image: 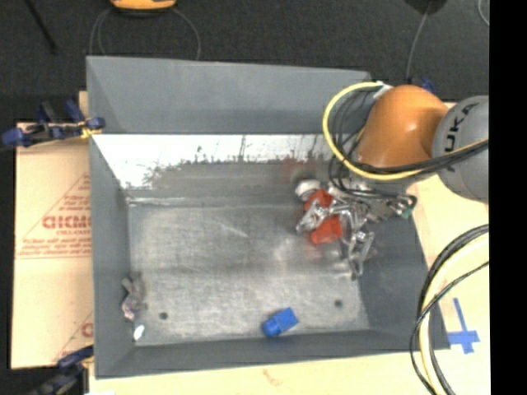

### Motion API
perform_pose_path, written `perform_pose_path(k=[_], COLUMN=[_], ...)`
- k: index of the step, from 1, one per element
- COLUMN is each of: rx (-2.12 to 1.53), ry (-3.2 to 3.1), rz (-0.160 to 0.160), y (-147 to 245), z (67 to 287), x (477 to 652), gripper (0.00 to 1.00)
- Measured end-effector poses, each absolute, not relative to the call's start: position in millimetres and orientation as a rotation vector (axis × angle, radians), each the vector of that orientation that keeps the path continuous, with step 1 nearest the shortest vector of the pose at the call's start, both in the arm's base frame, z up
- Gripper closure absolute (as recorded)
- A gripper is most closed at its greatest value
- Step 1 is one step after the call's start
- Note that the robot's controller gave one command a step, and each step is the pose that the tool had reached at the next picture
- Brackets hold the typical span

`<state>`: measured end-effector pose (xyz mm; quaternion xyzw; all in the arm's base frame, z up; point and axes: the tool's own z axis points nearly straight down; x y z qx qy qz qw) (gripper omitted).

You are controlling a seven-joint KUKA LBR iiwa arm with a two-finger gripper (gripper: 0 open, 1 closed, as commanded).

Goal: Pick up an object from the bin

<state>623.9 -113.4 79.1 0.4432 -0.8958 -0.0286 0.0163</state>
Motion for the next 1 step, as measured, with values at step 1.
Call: perform_pose_path(k=[1], rx=[1.431], ry=[-2.755], rz=[-0.093], y=[-113.7], z=[79.5], x=[623.3], gripper=[0.0])
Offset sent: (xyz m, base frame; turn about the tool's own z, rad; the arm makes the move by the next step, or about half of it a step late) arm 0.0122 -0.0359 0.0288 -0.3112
